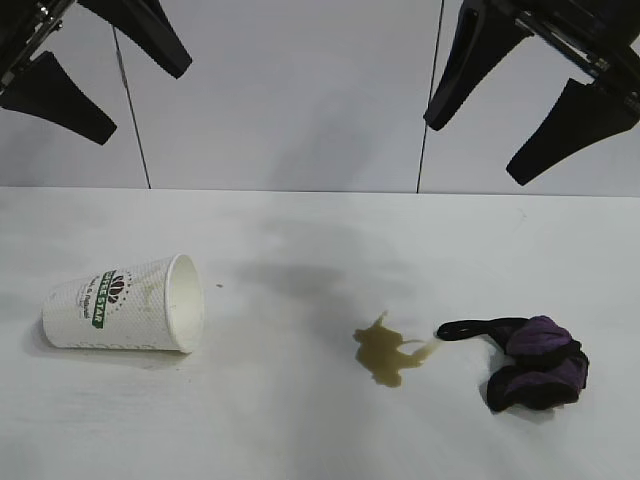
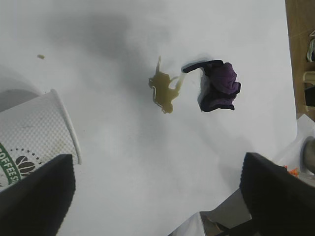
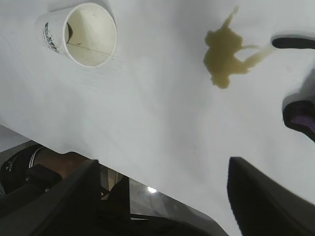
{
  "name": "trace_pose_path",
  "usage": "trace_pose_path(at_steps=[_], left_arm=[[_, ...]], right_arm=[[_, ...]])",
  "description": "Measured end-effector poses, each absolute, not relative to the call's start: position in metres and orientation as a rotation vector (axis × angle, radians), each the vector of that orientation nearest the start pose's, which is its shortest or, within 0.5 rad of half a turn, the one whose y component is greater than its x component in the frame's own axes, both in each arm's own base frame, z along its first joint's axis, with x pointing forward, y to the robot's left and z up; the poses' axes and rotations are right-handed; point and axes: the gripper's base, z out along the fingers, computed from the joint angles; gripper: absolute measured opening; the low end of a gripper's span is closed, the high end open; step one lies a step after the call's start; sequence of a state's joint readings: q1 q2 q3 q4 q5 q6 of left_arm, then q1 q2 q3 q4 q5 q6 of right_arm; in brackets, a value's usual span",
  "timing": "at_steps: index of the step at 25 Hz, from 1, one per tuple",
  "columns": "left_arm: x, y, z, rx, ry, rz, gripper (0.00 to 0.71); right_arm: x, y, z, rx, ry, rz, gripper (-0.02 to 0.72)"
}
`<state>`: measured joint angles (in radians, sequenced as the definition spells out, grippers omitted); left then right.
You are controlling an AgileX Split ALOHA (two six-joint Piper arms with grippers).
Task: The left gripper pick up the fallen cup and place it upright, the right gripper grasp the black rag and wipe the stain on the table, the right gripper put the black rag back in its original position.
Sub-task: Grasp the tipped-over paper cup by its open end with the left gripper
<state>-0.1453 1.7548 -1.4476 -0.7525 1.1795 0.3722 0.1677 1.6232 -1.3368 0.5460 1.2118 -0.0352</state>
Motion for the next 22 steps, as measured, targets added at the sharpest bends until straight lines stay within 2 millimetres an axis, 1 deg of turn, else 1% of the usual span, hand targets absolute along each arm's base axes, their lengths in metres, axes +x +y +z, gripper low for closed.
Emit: trace_pose_path(at_steps=[22], left_arm=[[0.3477, -0.1089, 0.2928, 0.380, 2.700, -0.990, 0.657]], right_arm=[[0.3083, 0.0985, 0.2980, -0.057, 2.911, 0.826, 0.495]])
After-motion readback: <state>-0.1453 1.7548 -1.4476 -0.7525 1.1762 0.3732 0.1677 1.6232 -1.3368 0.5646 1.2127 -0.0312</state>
